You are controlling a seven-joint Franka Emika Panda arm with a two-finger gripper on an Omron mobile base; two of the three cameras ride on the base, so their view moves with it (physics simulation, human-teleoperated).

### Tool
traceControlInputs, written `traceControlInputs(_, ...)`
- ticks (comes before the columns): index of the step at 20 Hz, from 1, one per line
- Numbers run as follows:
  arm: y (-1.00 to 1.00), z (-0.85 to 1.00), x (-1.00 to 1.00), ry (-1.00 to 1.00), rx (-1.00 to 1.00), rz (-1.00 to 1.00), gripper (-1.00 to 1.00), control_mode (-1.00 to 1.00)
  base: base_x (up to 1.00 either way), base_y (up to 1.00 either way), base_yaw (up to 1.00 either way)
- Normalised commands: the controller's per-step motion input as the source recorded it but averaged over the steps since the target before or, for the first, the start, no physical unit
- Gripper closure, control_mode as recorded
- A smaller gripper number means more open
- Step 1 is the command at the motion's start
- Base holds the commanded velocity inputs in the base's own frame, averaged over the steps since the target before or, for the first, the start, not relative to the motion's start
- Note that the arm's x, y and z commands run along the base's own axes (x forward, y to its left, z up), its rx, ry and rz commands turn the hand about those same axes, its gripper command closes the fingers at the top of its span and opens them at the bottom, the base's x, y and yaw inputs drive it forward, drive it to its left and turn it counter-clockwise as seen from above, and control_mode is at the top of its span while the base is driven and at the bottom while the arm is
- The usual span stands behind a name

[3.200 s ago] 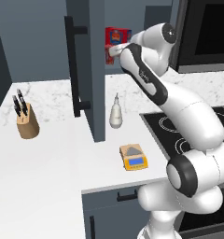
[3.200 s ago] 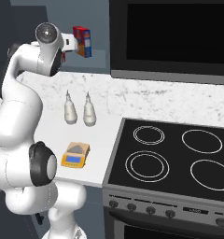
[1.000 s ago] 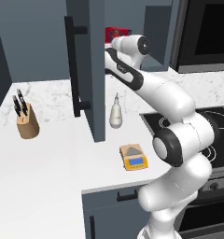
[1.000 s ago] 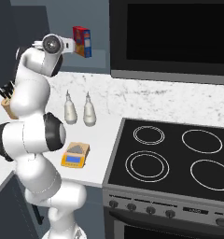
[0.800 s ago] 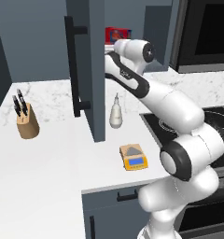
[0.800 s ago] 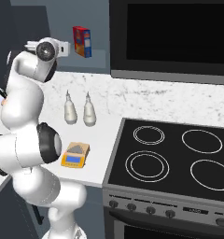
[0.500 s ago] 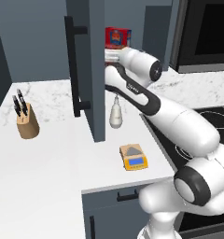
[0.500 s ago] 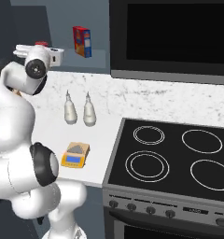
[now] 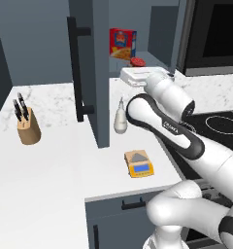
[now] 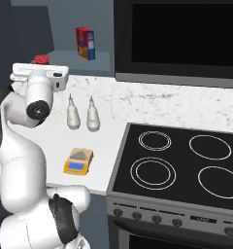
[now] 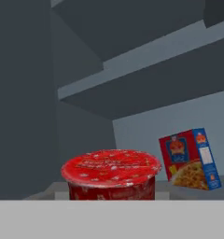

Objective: Pick the yogurt and place it on the digital scale for weighing, and close the cabinet.

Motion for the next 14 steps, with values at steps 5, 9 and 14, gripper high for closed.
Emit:
traceControlInputs(5, -1.0, 0.0, -0.93, 0.0, 0.02, 0.09, 1.0, -1.0, 0.0, 0.0, 0.0)
traceControlInputs(9, -0.76, -0.09, -0.37, 0.02, -0.03, 0.27, 1.0, -1.0, 0.0, 0.0, 0.0)
traceControlInputs(14, -0.62, -0.31, 0.0, 0.01, -0.07, 0.4, 1.0, -1.0, 0.0, 0.0, 0.0)
